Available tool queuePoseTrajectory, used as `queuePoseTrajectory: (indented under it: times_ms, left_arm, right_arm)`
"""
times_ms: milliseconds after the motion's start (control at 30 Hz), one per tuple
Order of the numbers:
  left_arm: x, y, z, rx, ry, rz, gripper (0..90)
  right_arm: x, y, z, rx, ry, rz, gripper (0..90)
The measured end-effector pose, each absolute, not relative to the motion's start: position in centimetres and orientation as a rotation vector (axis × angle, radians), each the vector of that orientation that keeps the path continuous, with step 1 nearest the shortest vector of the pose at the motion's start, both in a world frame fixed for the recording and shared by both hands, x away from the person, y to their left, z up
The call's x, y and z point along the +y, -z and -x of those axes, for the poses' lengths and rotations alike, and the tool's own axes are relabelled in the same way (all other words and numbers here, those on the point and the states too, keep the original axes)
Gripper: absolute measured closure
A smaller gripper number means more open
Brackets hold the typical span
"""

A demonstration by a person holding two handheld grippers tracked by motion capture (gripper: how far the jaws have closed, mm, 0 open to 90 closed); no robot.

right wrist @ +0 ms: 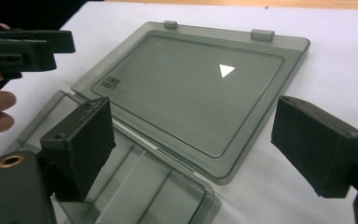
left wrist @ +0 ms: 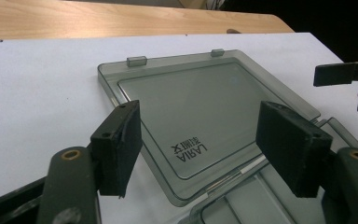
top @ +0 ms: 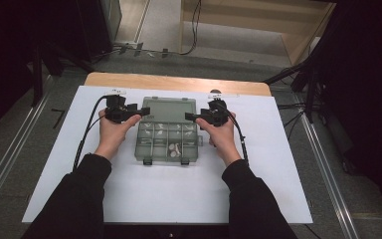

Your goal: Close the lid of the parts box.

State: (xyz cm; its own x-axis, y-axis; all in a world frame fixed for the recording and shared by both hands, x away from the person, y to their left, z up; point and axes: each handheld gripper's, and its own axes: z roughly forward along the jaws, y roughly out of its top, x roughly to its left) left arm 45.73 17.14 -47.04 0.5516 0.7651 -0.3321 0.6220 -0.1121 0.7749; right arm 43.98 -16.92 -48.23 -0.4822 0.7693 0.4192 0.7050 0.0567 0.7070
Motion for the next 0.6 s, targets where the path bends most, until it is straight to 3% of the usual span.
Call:
queuePoseTrajectory:
  times_ms: [333,600]
  left_arm:
    - [16.7,47.9,-46.2,1.199,-0.16,-1.809,37.1]
    - [16.5,48.6,-46.4,1.257,-0.124,-1.814,40.9]
  right_arm:
    - [-16.8,48.8,-44.5,2.225,-1.363,-1.641,24.5]
    - [-16.9,49.5,-44.8,2.215,-1.337,-1.698,28.1]
